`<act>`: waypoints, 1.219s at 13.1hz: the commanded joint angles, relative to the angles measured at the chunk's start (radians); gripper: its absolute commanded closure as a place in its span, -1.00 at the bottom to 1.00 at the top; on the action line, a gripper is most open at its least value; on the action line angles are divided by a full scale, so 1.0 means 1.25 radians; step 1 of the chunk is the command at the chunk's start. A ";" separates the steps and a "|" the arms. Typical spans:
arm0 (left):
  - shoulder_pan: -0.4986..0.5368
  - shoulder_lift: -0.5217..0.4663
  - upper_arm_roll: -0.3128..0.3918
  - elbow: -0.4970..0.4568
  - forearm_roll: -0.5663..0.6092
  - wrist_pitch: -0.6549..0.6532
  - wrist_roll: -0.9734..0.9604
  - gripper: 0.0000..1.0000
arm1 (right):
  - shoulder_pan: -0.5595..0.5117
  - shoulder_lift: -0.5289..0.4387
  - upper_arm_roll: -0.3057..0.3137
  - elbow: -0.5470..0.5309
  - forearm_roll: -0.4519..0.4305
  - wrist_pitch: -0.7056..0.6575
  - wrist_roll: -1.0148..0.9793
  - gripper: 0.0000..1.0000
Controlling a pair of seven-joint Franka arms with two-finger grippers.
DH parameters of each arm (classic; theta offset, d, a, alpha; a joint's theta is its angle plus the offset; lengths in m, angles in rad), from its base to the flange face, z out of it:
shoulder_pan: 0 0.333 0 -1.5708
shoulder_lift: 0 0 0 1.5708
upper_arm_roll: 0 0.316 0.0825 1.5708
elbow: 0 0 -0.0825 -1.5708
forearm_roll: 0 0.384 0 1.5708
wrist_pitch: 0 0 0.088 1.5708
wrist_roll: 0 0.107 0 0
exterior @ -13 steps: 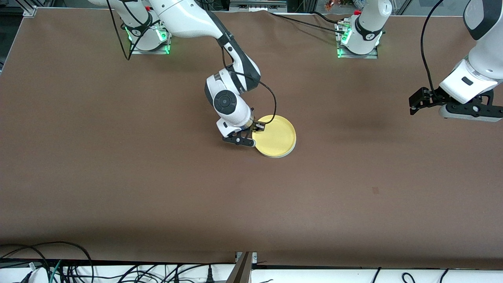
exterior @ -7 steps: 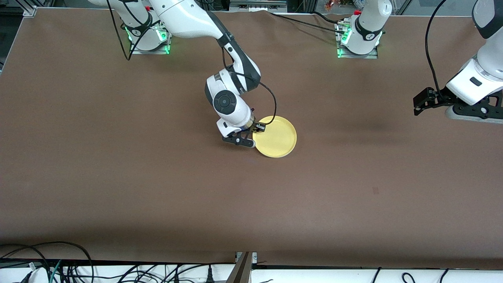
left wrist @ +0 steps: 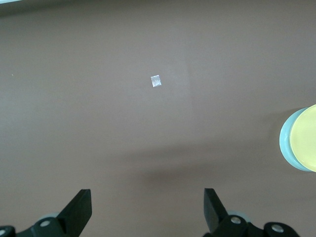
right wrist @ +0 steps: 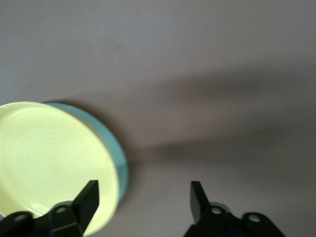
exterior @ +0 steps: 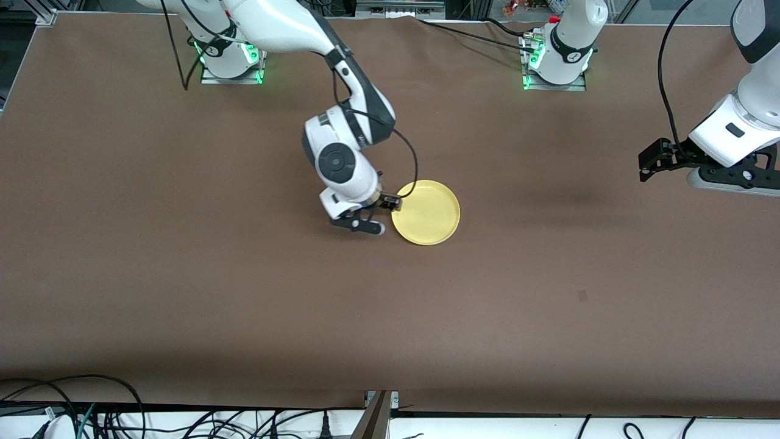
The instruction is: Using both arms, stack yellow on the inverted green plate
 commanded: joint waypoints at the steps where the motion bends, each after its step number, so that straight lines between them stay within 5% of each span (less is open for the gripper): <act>1: -0.010 0.010 0.005 0.028 0.010 -0.019 0.015 -1.00 | -0.005 -0.050 -0.120 0.000 -0.012 -0.143 -0.195 -1.00; 5: -0.012 0.010 0.004 0.028 0.010 -0.020 0.015 -1.00 | -0.006 -0.065 -0.337 0.009 -0.004 -0.289 -0.459 -1.00; 8: -0.014 0.010 0.004 0.028 0.011 -0.020 0.015 -1.00 | -0.025 -0.084 -0.399 0.024 -0.004 -0.350 -0.501 -1.00; 10: -0.016 0.010 0.004 0.028 0.011 -0.020 0.015 -1.00 | -0.103 -0.129 -0.353 0.024 -0.017 -0.364 -0.496 -1.00; 12: -0.016 0.010 0.002 0.028 0.011 -0.022 0.015 -1.00 | -0.224 -0.187 -0.244 0.024 -0.104 -0.395 -0.495 -1.00; 14: -0.017 0.010 0.002 0.028 0.011 -0.022 0.015 -1.00 | -0.348 -0.269 -0.097 0.015 -0.248 -0.408 -0.490 -1.00; 16: -0.017 0.010 0.001 0.028 0.017 -0.022 0.015 -1.00 | -0.500 -0.354 0.060 -0.009 -0.287 -0.411 -0.484 -1.00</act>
